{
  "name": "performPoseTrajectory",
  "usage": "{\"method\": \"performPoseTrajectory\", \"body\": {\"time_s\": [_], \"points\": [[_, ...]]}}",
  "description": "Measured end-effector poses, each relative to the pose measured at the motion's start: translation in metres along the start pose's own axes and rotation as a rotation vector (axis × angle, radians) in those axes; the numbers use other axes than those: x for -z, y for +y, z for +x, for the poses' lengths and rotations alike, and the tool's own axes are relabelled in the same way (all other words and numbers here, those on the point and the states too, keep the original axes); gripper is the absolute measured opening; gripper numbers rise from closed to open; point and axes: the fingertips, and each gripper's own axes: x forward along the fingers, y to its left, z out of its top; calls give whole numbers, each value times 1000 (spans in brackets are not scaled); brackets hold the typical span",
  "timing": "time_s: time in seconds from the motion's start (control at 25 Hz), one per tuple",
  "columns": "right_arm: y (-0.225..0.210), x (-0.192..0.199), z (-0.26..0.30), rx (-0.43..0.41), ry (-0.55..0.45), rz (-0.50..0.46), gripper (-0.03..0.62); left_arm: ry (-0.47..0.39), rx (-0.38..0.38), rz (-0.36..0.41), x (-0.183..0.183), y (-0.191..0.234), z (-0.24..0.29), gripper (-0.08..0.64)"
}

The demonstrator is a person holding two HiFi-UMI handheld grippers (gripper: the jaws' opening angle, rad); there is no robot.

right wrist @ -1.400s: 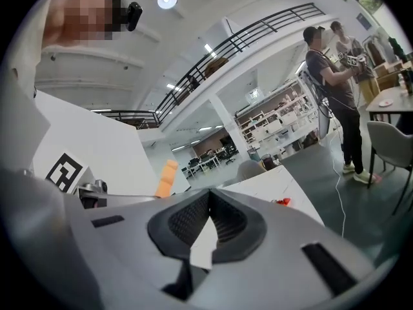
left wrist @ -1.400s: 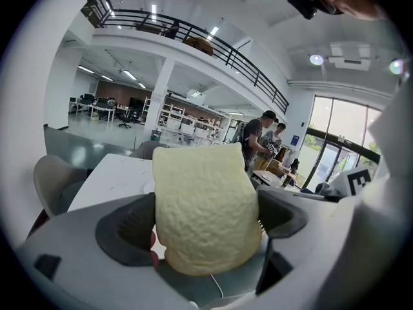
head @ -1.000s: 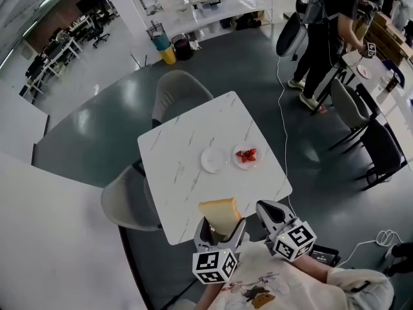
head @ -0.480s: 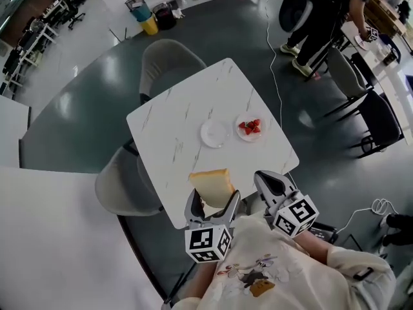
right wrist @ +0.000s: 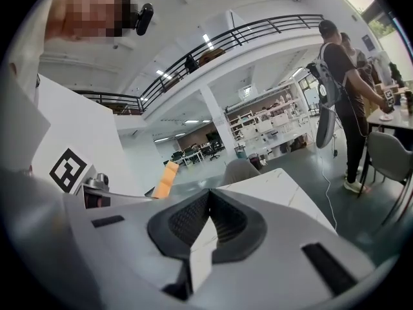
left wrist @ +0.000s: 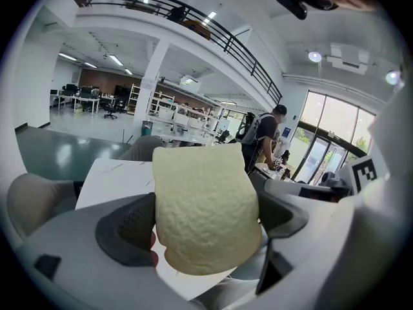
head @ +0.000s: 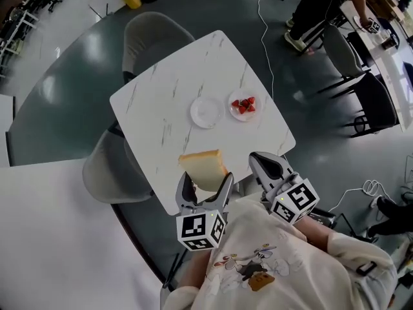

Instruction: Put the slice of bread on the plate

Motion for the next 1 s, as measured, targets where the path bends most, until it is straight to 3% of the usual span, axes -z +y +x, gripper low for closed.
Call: {"method": "performPoseTrajectory", "body": {"time_s": [0.56, 1.0], "points": [[-28, -8, 64, -119, 71, -96, 5, 50, -40, -16, -6, 18, 62, 506], [-62, 10, 106, -183, 165, -131, 5, 141, -59, 7, 2, 38, 125, 506]]}}
